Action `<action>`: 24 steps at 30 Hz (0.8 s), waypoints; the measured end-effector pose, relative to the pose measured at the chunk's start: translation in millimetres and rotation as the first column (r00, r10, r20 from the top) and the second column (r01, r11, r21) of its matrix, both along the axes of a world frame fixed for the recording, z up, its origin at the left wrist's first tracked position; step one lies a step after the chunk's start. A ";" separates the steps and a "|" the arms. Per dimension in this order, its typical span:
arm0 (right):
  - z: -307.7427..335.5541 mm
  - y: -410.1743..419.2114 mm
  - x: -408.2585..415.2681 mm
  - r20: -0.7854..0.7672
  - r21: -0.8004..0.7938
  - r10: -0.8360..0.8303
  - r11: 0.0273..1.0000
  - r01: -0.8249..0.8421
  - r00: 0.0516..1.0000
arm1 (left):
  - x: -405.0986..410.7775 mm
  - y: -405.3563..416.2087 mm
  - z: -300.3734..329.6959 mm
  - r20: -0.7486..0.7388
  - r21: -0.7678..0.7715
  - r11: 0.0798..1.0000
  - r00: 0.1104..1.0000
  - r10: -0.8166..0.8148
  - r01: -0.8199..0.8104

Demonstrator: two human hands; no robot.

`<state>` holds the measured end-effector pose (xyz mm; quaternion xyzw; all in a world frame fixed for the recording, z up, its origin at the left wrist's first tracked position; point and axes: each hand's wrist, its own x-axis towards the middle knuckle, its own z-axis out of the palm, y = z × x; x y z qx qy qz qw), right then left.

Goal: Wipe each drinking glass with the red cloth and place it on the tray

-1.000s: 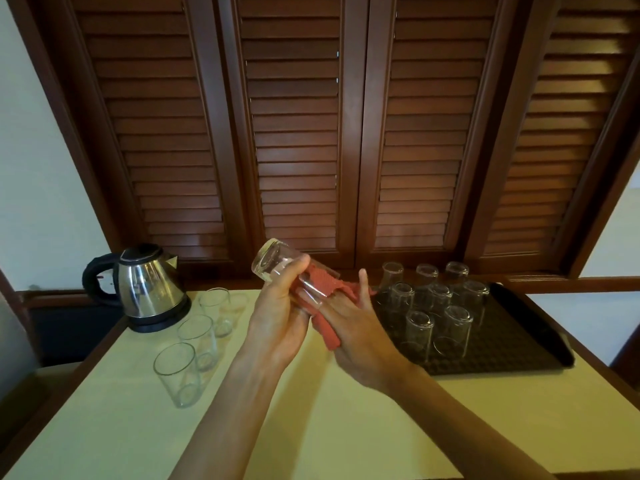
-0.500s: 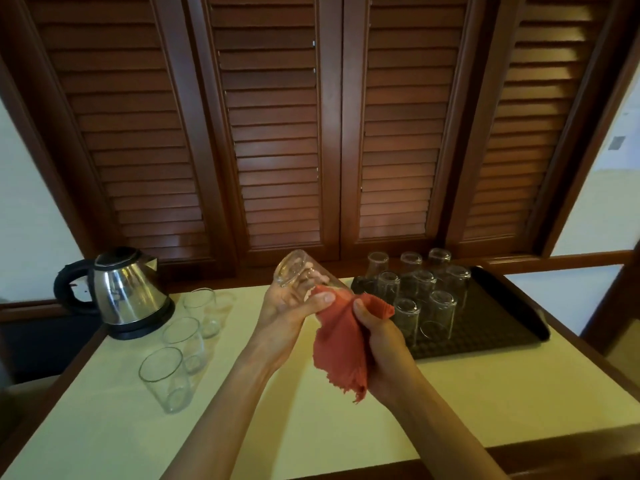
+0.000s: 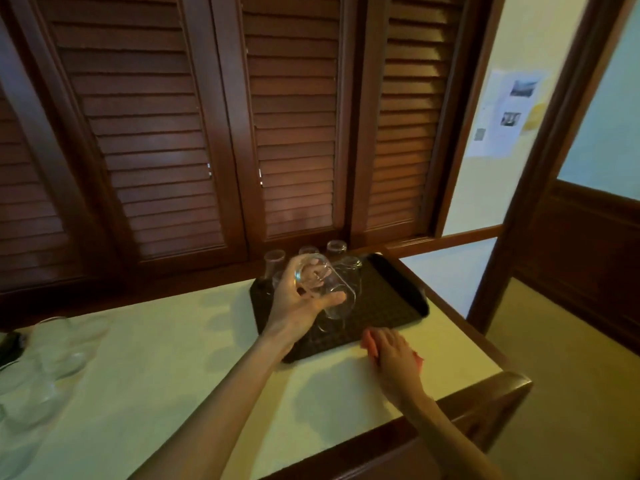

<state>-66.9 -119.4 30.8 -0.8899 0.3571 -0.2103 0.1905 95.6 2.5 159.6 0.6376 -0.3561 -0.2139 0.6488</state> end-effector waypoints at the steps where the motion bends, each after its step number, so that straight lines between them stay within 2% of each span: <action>1: -7.8 -6.1 -5.2 -0.109 -0.046 0.031 0.998 -0.036 0.994 | -5.6 -15.6 -0.9 0.033 0.018 1.000 0.999 -0.007 0.006; 2: -14.0 -12.2 -11.4 -0.199 -0.064 0.071 0.994 -0.085 0.977 | -13.3 -34.9 -2.7 0.072 0.038 0.999 0.997 -0.008 0.005; 4: -22.1 -16.9 -18.3 -0.274 -0.095 0.128 0.983 -0.159 0.953 | -25.7 -70.1 -8.0 0.152 0.084 0.996 0.988 0.006 -0.019; 9: -29.0 -25.5 -22.8 -0.201 -0.081 0.156 0.981 -0.175 0.967 | -42.9 -136.2 -36.8 0.295 0.187 0.969 0.950 0.099 -0.159; 16: -42.5 -31.0 -24.1 -0.128 -0.066 0.180 0.980 -0.189 0.975 | -49.0 -170.4 -75.7 0.268 0.351 0.898 0.947 0.176 -0.266; 24: -42.7 -34.8 -23.3 -0.159 -0.006 0.190 0.981 -0.193 0.969 | -47.9 -182.1 -83.4 0.207 0.454 0.835 0.949 0.239 -0.310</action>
